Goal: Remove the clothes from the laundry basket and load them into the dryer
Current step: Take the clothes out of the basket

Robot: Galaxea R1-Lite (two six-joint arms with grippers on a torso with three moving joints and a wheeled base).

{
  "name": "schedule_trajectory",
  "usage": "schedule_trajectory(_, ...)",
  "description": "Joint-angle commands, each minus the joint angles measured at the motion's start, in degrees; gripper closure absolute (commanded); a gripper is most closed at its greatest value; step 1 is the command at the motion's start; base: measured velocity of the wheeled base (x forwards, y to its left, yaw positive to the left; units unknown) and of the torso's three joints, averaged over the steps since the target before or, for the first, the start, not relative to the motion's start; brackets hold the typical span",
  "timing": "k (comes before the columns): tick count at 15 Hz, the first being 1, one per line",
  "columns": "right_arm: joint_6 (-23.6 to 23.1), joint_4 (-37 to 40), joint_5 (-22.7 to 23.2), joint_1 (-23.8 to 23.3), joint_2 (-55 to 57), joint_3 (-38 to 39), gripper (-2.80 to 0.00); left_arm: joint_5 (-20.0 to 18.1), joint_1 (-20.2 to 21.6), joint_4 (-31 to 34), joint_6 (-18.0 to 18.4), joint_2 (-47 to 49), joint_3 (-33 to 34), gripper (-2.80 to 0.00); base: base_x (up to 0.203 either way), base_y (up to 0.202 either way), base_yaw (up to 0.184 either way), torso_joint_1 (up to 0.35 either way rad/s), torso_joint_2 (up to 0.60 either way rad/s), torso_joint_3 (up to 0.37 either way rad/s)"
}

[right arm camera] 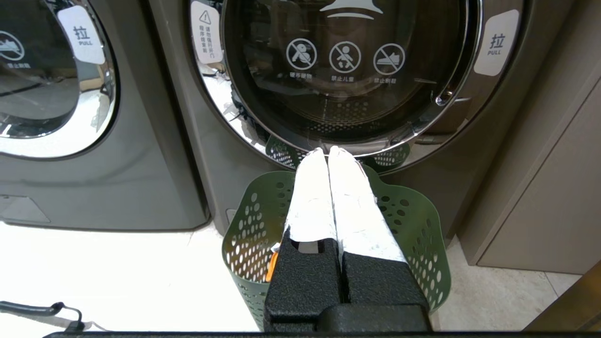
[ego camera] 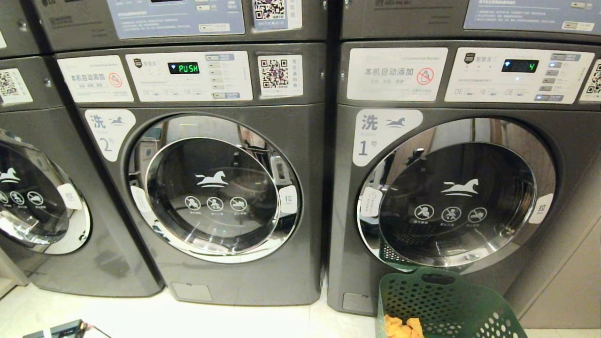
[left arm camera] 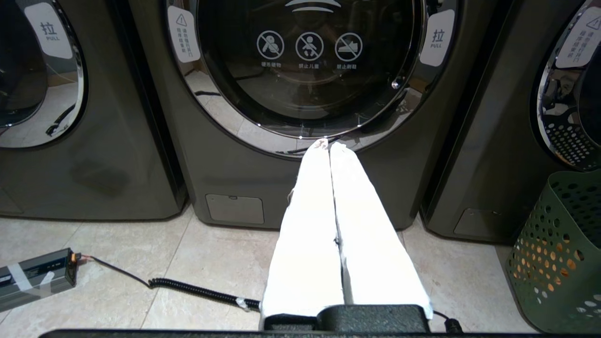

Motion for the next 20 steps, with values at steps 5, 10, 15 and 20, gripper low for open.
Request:
schedule_trajectory(5, 0.0, 0.0, 0.0, 0.0, 0.0, 0.0, 0.0, 0.0, 0.0, -0.1, -0.1, -0.1, 0.1, 0.0, 0.0, 0.0, 0.0, 0.003, 0.01, -0.03)
schedule_trajectory(10, 0.0, 0.0, 0.0, 0.0, 0.0, 0.0, 0.0, 0.0, 0.0, -0.1, -0.1, -0.1, 0.1, 0.0, 0.0, 0.0, 0.0, 0.001, 0.0, -0.18)
schedule_trajectory(15, 0.0, 0.0, 0.0, 0.0, 0.0, 0.0, 0.0, 0.0, 0.0, -0.1, -0.1, -0.1, 0.1, 0.0, 0.0, 0.0, 0.0, 0.0, 0.0, -0.193)
schedule_trajectory(20, 0.0, 0.0, 0.0, 0.0, 0.0, 0.0, 0.0, 0.0, 0.0, -0.1, 0.0, 0.0, 0.1, 0.0, 0.0, 0.0, 0.0, 0.002, 0.0, -0.192)
